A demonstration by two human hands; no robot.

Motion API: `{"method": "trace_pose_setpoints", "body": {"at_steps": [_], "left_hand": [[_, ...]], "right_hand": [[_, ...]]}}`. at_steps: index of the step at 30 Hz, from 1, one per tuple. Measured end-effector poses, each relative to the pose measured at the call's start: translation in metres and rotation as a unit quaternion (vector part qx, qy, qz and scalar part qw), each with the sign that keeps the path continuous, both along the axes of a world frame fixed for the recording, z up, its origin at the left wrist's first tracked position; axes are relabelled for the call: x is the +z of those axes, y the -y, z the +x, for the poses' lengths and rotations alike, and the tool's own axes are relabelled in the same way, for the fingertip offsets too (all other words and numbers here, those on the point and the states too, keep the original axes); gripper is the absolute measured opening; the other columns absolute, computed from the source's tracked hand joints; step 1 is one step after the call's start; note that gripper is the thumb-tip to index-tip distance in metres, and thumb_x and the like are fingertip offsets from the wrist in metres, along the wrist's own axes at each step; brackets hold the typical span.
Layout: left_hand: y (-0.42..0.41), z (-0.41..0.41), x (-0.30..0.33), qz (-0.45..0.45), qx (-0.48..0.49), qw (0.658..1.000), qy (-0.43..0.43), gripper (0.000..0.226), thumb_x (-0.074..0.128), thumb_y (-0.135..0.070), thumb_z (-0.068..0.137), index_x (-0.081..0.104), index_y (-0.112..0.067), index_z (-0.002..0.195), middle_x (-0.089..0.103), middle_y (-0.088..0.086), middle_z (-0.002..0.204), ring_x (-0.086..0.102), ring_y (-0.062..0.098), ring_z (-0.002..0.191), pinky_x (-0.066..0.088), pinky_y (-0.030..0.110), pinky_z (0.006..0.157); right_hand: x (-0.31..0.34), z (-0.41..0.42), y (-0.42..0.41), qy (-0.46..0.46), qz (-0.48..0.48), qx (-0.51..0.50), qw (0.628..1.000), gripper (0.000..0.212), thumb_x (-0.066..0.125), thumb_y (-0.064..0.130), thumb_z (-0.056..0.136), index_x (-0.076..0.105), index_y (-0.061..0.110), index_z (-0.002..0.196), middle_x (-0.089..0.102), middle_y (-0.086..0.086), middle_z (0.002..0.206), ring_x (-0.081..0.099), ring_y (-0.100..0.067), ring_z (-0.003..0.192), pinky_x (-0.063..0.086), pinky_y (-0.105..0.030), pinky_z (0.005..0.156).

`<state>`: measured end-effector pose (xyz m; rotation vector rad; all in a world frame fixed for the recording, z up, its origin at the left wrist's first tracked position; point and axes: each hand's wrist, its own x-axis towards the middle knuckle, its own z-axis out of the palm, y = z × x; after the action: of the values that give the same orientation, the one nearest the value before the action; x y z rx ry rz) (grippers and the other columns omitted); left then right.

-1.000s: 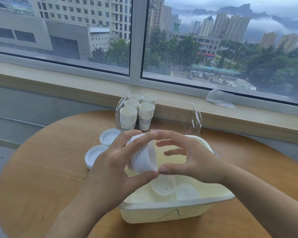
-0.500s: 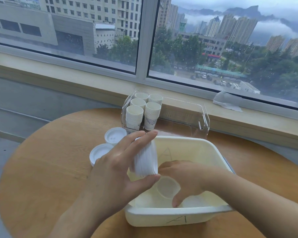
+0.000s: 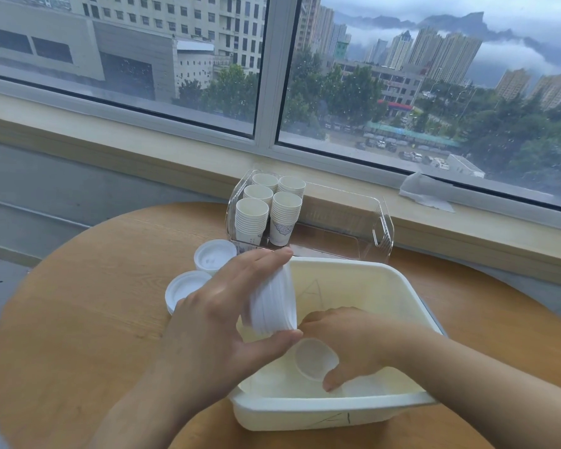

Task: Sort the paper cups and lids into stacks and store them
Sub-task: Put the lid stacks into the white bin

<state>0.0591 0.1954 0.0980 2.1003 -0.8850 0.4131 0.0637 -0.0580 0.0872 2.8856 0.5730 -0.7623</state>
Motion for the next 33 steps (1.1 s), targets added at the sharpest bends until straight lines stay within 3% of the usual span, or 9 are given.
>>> {"method": "trace_pose_setpoints", "body": {"at_steps": [3, 6, 11, 14, 17, 20, 25, 29, 33], "left_hand": [[0.000, 0.000, -0.001, 0.005, -0.002, 1.000, -0.002, 0.080, 0.071, -0.066, 0.075, 0.041, -0.057, 0.148, 0.048, -0.034, 0.149, 0.049, -0.010, 0.134, 0.040, 0.010, 0.093], [0.000, 0.001, 0.000, 0.004, -0.005, 1.000, -0.009, 0.079, 0.072, -0.064, 0.075, 0.041, -0.059, 0.147, 0.049, -0.035, 0.147, 0.049, -0.012, 0.131, 0.039, 0.001, 0.090], [-0.001, 0.002, 0.002, -0.001, -0.008, 1.000, -0.014, 0.078, 0.075, -0.062, 0.074, 0.043, -0.058, 0.146, 0.050, -0.038, 0.145, 0.048, -0.015, 0.130, 0.034, -0.001, 0.095], [0.000, 0.002, 0.003, 0.004, -0.010, 1.000, -0.014, 0.080, 0.078, -0.059, 0.073, 0.044, -0.058, 0.145, 0.049, -0.040, 0.143, 0.048, -0.017, 0.128, 0.034, -0.001, 0.094], [0.001, 0.001, 0.004, 0.006, -0.007, 1.000, -0.012, 0.081, 0.079, -0.060, 0.072, 0.044, -0.059, 0.145, 0.050, -0.042, 0.140, 0.048, -0.019, 0.124, 0.034, -0.001, 0.094], [0.003, 0.000, 0.007, 0.023, -0.014, 1.000, -0.006, 0.082, 0.077, -0.062, 0.072, 0.042, -0.059, 0.146, 0.049, -0.043, 0.140, 0.049, -0.018, 0.122, 0.040, 0.002, 0.090], [0.008, -0.003, 0.008, 0.047, -0.031, 0.998, 0.012, 0.082, 0.075, -0.063, 0.074, 0.038, -0.060, 0.147, 0.045, -0.044, 0.143, 0.049, -0.016, 0.123, 0.055, 0.025, 0.085], [0.007, -0.005, 0.008, 0.047, -0.027, 0.998, 0.027, 0.087, 0.073, -0.064, 0.074, 0.031, -0.065, 0.150, 0.044, -0.046, 0.141, 0.047, -0.021, 0.119, 0.048, 0.015, 0.083], [0.008, -0.007, 0.011, 0.055, -0.033, 0.998, 0.028, 0.085, 0.072, -0.065, 0.075, 0.031, -0.064, 0.150, 0.046, -0.043, 0.142, 0.051, -0.016, 0.118, 0.055, 0.025, 0.083]], "right_hand": [[0.004, -0.001, 0.001, 0.020, 0.013, -0.006, 1.000, 0.081, 0.081, 0.051, 0.082, 0.041, 0.039, 0.151, 0.052, 0.011, 0.147, 0.051, -0.020, 0.131, 0.039, -0.032, 0.100], [0.013, -0.003, 0.005, 0.049, 0.054, -0.025, 0.997, 0.085, 0.079, 0.058, 0.082, 0.038, 0.043, 0.154, 0.050, 0.015, 0.152, 0.048, -0.015, 0.136, 0.037, -0.032, 0.109], [0.029, -0.016, 0.020, 0.082, 0.191, -0.094, 0.974, 0.085, 0.082, 0.060, 0.080, 0.039, 0.049, 0.153, 0.051, 0.029, 0.145, 0.049, 0.005, 0.129, 0.045, -0.028, 0.110], [0.036, -0.028, 0.026, 0.093, 0.340, -0.147, 0.924, 0.084, 0.088, 0.047, 0.081, 0.043, 0.046, 0.151, 0.055, 0.029, 0.143, 0.053, 0.004, 0.132, 0.051, -0.030, 0.107], [0.042, -0.040, 0.024, 0.103, 0.480, -0.169, 0.855, 0.080, 0.090, 0.029, 0.082, 0.049, 0.033, 0.150, 0.060, 0.013, 0.145, 0.059, -0.013, 0.135, 0.053, -0.045, 0.108], [0.046, -0.047, 0.015, 0.101, 0.561, -0.168, 0.805, 0.078, 0.088, 0.018, 0.081, 0.051, 0.025, 0.149, 0.062, 0.002, 0.145, 0.060, -0.022, 0.135, 0.053, -0.051, 0.108], [0.050, -0.051, 0.003, 0.097, 0.569, -0.140, 0.804, 0.078, 0.088, 0.016, 0.082, 0.051, 0.023, 0.150, 0.061, 0.000, 0.147, 0.060, -0.025, 0.135, 0.053, -0.052, 0.107], [0.051, -0.052, -0.001, 0.107, 0.553, -0.134, 0.815, 0.077, 0.090, 0.020, 0.082, 0.052, 0.026, 0.149, 0.061, 0.003, 0.147, 0.060, -0.023, 0.135, 0.054, -0.051, 0.105], [0.050, -0.052, -0.002, 0.109, 0.552, -0.128, 0.817, 0.076, 0.089, 0.018, 0.083, 0.052, 0.027, 0.149, 0.061, 0.005, 0.147, 0.060, -0.021, 0.135, 0.054, -0.050, 0.107]]}}
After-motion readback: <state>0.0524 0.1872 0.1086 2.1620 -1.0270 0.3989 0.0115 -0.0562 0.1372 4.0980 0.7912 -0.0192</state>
